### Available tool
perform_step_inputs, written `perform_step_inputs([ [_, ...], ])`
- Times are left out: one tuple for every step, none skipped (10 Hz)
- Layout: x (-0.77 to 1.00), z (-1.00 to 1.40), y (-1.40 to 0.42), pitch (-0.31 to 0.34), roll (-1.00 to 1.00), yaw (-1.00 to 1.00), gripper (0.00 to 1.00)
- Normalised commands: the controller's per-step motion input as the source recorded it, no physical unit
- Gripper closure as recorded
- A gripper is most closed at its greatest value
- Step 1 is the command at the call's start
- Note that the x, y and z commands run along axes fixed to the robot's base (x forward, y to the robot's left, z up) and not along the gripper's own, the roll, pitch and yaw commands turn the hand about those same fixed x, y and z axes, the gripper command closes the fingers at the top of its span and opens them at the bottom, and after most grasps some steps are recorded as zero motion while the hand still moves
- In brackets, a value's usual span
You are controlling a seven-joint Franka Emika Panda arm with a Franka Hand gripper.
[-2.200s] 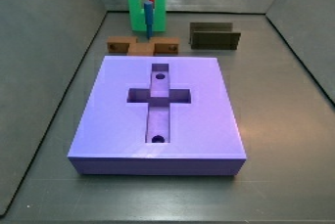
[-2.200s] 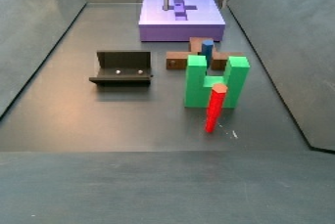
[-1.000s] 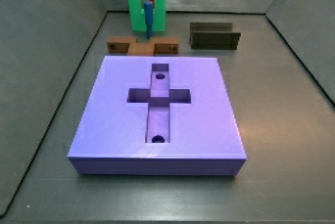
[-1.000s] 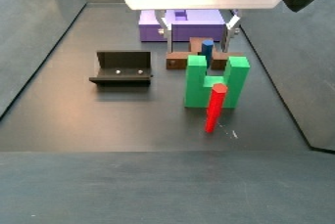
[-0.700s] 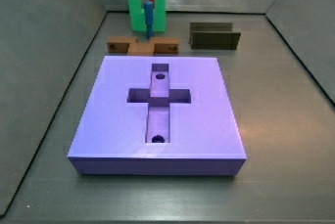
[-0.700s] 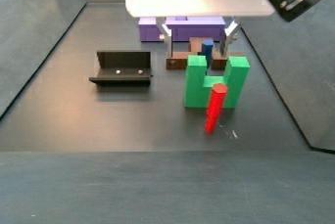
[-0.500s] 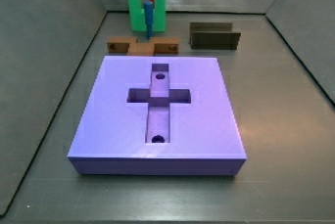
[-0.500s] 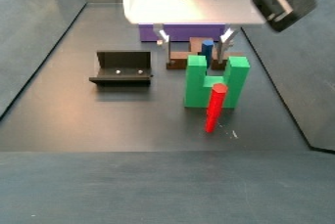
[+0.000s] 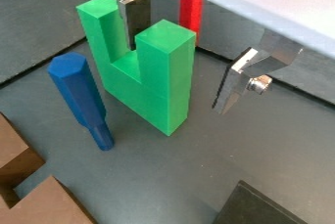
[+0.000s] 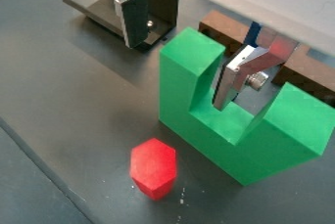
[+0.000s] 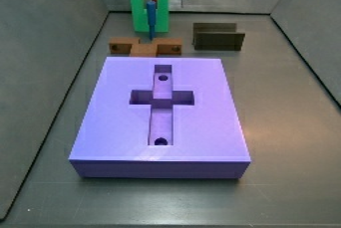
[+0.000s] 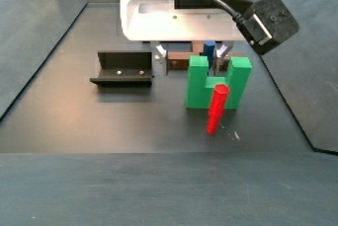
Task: Pick up the green object. Move up. Move to above the board. Insert the green object.
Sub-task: Pick up the green object.
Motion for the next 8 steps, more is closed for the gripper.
perform_step_inputs([
  [0.00, -0.17, 0.00, 0.000, -0.05, -0.06, 0.00],
  [0.00, -0.17, 0.00, 0.000, -0.03, -0.07, 0.00],
  [0.00, -0.12, 0.00, 0.003, -0.02, -0.05, 0.00],
  [0.00, -0.07, 0.00, 0.000, 0.00, -0.03, 0.00],
  [0.00, 0.00, 0.00, 0.000, 0.00, 0.00, 0.00],
  [0.00, 0.00, 0.00, 0.000, 0.00, 0.00, 1.00],
  [0.00, 0.00, 0.00, 0.000, 0.00, 0.00, 1.00],
  [0.00, 0.00, 0.00, 0.000, 0.00, 0.00, 1.00],
])
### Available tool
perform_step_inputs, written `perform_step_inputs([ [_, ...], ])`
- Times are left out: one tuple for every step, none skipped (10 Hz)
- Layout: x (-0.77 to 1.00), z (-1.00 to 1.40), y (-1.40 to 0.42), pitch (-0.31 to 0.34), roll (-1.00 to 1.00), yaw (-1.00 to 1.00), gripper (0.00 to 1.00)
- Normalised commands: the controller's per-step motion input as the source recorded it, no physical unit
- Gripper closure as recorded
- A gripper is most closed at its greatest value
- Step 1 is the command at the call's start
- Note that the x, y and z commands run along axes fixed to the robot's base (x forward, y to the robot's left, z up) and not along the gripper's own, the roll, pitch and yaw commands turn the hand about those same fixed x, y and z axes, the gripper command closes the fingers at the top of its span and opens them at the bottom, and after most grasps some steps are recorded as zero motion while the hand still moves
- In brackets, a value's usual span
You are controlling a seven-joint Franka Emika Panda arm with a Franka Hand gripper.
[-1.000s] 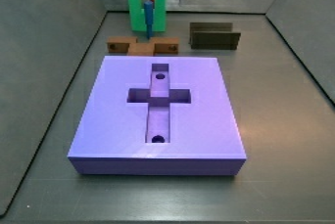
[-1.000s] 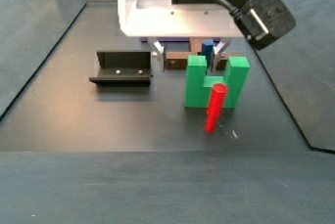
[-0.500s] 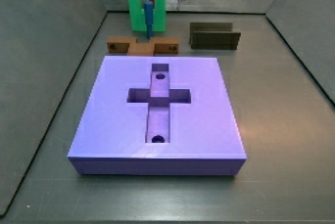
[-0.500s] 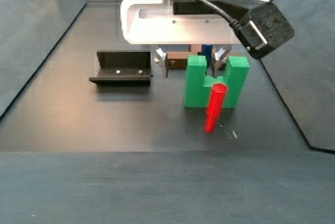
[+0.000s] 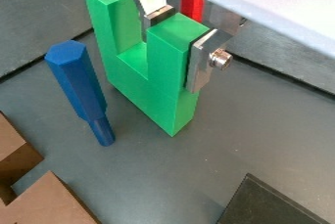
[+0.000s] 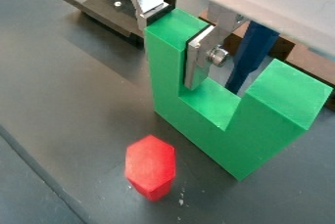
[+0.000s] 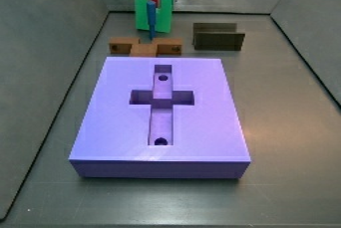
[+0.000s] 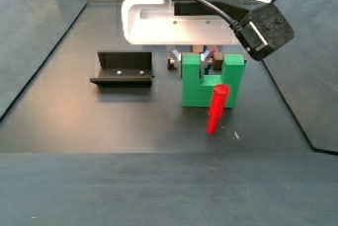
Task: Pick up the green object. Move up. Move to above the board. Insert the green object.
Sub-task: Pick up the green object, then move up.
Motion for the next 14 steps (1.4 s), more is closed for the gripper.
perform_step_inputs([
  [0.00, 0.00, 0.00, 0.000, 0.00, 0.00, 1.00],
  [0.00, 0.00, 0.00, 0.000, 0.00, 0.00, 1.00],
  [0.00, 0.00, 0.00, 0.000, 0.00, 0.00, 1.00],
  [0.00, 0.00, 0.00, 0.000, 0.00, 0.00, 1.00],
  [0.00, 0.00, 0.00, 0.000, 0.00, 0.00, 1.00],
  [0.00, 0.00, 0.00, 0.000, 0.00, 0.00, 1.00],
  [0.00, 0.00, 0.00, 0.000, 0.00, 0.00, 1.00],
  [0.00, 0.00, 0.00, 0.000, 0.00, 0.00, 1.00],
  [0.00, 0.00, 0.00, 0.000, 0.00, 0.00, 1.00],
  [0.00, 0.00, 0.00, 0.000, 0.00, 0.00, 1.00],
  [0.00, 0.00, 0.00, 0.000, 0.00, 0.00, 1.00],
  [0.00, 0.00, 0.00, 0.000, 0.00, 0.00, 1.00],
  [0.00, 0.00, 0.00, 0.000, 0.00, 0.00, 1.00],
  [0.00, 0.83, 0.00, 0.000, 0.00, 0.00, 1.00],
])
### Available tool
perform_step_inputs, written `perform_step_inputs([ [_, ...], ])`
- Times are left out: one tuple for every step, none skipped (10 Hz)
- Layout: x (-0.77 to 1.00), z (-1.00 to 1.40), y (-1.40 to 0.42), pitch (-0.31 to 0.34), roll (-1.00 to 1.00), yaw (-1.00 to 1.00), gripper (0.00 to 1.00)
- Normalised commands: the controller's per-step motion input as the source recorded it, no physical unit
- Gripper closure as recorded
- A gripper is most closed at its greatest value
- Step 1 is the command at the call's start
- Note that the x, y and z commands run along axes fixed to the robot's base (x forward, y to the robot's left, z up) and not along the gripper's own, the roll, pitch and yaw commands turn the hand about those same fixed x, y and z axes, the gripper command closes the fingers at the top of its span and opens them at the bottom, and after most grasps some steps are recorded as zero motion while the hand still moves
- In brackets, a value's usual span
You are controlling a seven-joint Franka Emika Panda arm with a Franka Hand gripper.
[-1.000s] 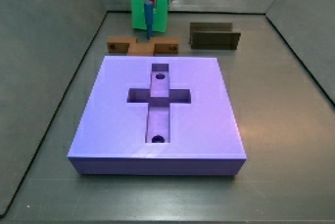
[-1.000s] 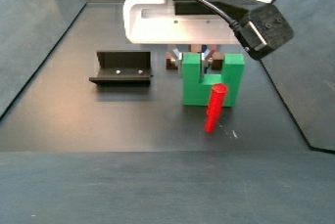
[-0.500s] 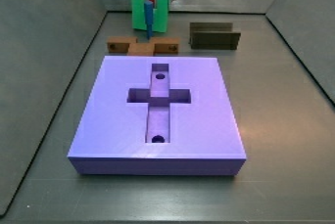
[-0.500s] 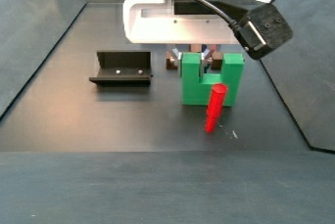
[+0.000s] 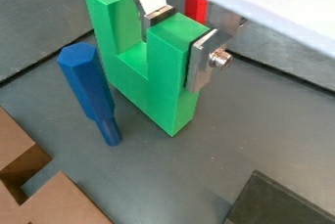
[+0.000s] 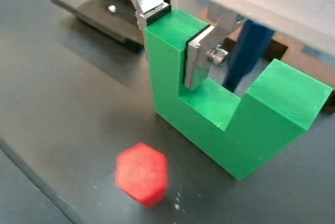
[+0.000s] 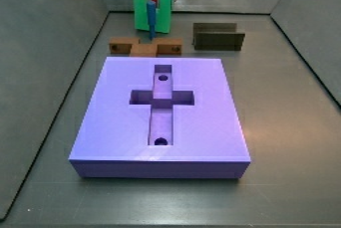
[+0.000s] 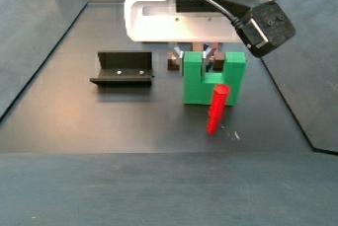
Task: Pick up the green object. Move up. Move to above the board. Insert the green object.
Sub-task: Move up, then move to above the board.
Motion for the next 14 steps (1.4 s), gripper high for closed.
perform_step_inputs([
  [-0.01, 0.82, 0.03, 0.006, 0.00, 0.01, 1.00],
  [-0.04, 0.48, 0.02, 0.035, 0.02, 0.00, 1.00],
  [-0.02, 0.28, 0.02, 0.022, 0.03, 0.00, 1.00],
  [0.00, 1.40, 0.00, 0.000, 0.00, 0.00, 1.00],
  [-0.02, 1.40, -0.01, 0.026, 0.00, 0.00, 1.00],
  [-0.03, 1.40, -0.01, 0.027, 0.01, 0.00, 1.00],
  [0.02, 1.40, 0.00, 0.032, 0.01, 0.00, 1.00],
  [0.05, 1.40, 0.01, 0.075, 0.00, 0.00, 1.00],
  [0.03, 0.83, 0.00, 0.089, 0.00, 0.00, 1.00],
  [0.01, 0.18, -1.40, 0.097, -0.03, 0.40, 1.00],
  [0.01, 0.12, -1.40, 0.073, 0.00, 0.37, 1.00],
  [0.00, 0.13, -1.40, 0.025, 0.03, 0.26, 1.00],
  [0.00, 0.14, -1.40, -0.007, -0.01, 0.12, 1.00],
  [0.00, 0.13, -1.40, 0.005, 0.00, 0.06, 1.00],
])
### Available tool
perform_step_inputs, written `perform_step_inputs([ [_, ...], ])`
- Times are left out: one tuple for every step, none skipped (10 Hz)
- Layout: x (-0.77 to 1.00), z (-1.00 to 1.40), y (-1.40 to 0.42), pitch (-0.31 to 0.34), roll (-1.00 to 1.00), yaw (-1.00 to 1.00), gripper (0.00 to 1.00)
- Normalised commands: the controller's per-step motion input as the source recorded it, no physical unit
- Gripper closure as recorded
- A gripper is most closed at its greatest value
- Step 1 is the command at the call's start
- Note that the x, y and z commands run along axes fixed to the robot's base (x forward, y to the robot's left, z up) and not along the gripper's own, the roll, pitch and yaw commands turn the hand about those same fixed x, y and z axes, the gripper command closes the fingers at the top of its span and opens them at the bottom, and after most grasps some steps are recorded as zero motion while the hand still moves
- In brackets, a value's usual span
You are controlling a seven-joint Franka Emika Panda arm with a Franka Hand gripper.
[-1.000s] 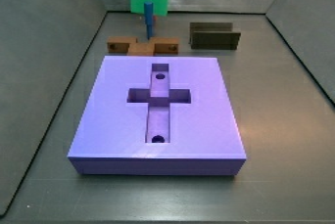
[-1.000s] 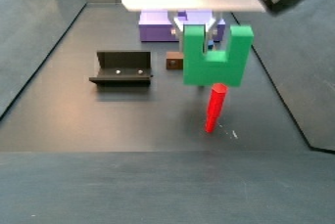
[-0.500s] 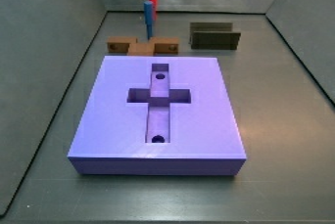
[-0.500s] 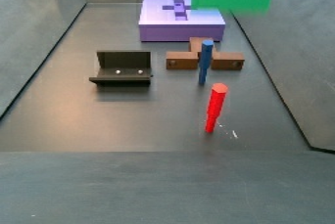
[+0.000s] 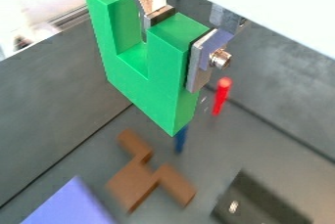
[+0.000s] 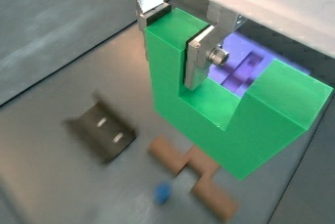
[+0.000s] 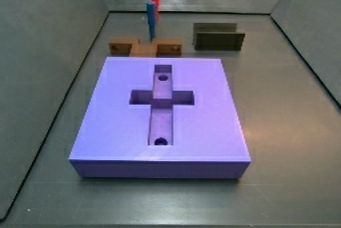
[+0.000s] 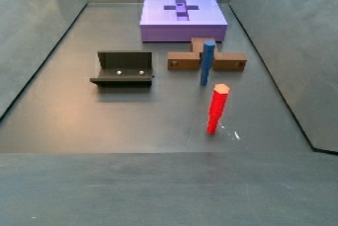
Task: Pick up the green object. Move up. Move to above the board. Insert the green object.
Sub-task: Move to above the board.
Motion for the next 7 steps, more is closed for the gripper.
perform_step_inputs([
  [0.00, 0.14, -1.40, 0.019, 0.02, 0.03, 1.00],
  [0.01, 0.15, -1.40, 0.027, 0.00, 0.02, 1.00],
  [0.02, 0.16, -1.40, 0.056, 0.00, 0.01, 1.00],
  [0.03, 0.16, -1.40, 0.072, 0.00, 0.02, 1.00],
  [0.10, 0.17, -1.40, 0.120, 0.00, 0.01, 1.00],
  [0.09, 0.12, -0.90, 0.139, 0.01, 0.01, 1.00],
  [0.09, 0.05, -0.30, 0.149, 0.01, 0.00, 1.00],
])
